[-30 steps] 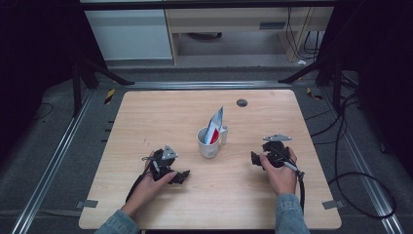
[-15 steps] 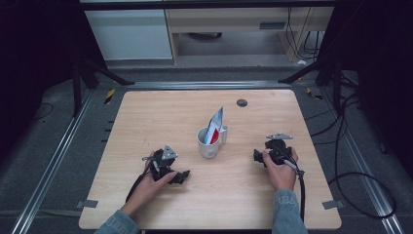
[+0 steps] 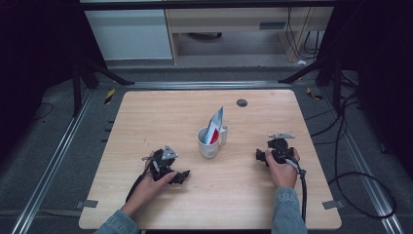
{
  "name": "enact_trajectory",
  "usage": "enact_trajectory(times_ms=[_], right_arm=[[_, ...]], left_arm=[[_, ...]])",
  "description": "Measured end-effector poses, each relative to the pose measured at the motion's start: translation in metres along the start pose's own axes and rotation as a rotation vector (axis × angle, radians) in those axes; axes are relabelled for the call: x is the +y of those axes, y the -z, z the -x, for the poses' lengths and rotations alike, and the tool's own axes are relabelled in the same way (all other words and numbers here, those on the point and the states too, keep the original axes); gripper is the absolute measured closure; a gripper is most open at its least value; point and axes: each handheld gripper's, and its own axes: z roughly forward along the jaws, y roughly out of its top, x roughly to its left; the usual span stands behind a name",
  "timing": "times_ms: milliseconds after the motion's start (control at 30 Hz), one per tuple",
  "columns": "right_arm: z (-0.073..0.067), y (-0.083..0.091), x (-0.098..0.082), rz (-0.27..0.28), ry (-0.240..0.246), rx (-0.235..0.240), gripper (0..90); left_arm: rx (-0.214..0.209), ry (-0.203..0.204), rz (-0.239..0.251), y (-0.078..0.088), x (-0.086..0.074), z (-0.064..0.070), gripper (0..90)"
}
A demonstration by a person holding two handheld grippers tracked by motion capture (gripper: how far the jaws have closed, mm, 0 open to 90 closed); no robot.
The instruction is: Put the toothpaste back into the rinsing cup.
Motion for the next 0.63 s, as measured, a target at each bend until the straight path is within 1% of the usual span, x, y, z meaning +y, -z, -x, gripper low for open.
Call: enact_trajectory(times_ms=[100, 267, 300, 367, 433, 500, 633], right_arm=[[0.0001, -0.0025, -0.0009, -0.006, 0.0, -0.009, 12.5], [-0.0008, -0.0041, -0.0019, 0.001, 0.003, 0.002, 10.7], [-0.0012, -0.0048, -0.0029, 0.009, -0.005, 0.004, 8.8], [-0.0017, -0.0066, -0.0075, 0.053, -0.009, 0.0, 5.7], [-0.0025, -0.0069, -0.0086, 0.059, -0.015, -0.002, 5.5], [-0.0034, -0.0071, -0.0088, 0.056, -0.021, -0.014, 3.7], [-0.0039, -0.0078, -0.0082, 0.049, -0.034, -0.024, 1.1]], left_arm=[[0.0, 0.0, 0.0, 0.0, 0.0, 0.0, 0.0], [0.0, 0.0, -0.001, 0.0, 0.0, 0.0, 0.0], [0.0, 0.0, 0.0, 0.0, 0.0, 0.0, 0.0], [0.0, 0.0, -0.001, 0.0, 0.0, 0.0, 0.0], [0.0, 0.0, 0.0, 0.0, 0.0, 0.0, 0.0], [0.0, 0.0, -0.001, 0.0, 0.0, 0.0, 0.0], [0.0, 0.0, 0.0, 0.0, 0.0, 0.0001, 0.0]])
